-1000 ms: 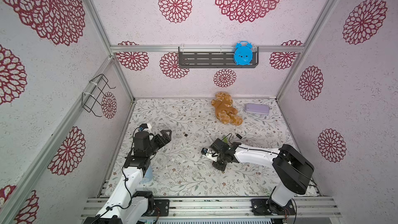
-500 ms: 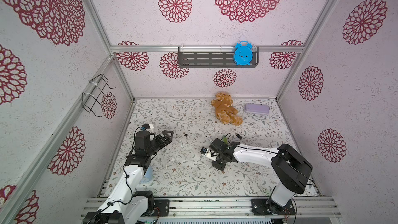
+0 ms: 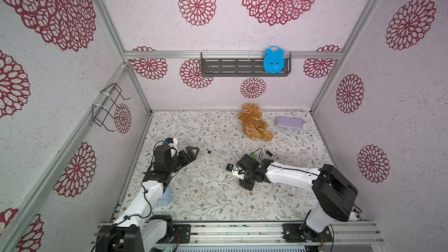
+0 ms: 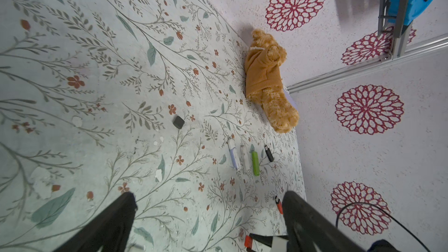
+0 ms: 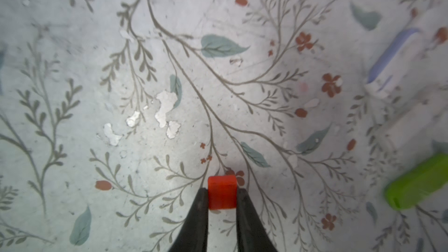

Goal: Close the usb drive cover
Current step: Pick up the cover from the center of the board.

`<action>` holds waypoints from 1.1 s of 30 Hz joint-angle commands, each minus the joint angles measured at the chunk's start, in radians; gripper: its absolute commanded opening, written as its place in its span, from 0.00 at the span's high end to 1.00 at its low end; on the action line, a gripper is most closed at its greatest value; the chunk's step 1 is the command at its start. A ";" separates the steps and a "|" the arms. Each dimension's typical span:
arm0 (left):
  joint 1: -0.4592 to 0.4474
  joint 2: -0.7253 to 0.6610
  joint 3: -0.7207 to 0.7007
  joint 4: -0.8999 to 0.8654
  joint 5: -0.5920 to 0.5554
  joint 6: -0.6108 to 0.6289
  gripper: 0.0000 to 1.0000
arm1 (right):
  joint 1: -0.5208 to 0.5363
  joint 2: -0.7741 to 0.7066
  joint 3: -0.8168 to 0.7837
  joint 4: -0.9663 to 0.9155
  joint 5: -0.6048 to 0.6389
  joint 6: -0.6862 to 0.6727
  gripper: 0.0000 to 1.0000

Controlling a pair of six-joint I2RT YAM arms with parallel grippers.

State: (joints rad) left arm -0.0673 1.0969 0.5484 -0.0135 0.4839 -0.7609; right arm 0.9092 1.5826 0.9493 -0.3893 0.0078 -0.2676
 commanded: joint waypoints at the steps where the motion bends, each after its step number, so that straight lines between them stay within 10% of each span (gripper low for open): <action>1: -0.044 0.059 0.053 0.066 0.121 0.036 0.06 | -0.012 -0.127 -0.016 0.075 0.036 0.011 0.79; 14: -0.287 0.337 0.221 0.251 0.476 0.019 0.30 | -0.015 -0.321 -0.050 0.229 0.119 -0.046 0.79; 33: -0.376 0.470 0.315 0.230 0.559 0.021 0.51 | -0.013 -0.309 -0.017 0.282 0.085 -0.041 0.79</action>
State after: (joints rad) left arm -0.4297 1.5486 0.8433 0.2165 1.0237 -0.7525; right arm 0.8974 1.2907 0.9016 -0.1390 0.1013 -0.3134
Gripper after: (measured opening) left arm 0.494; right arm 0.214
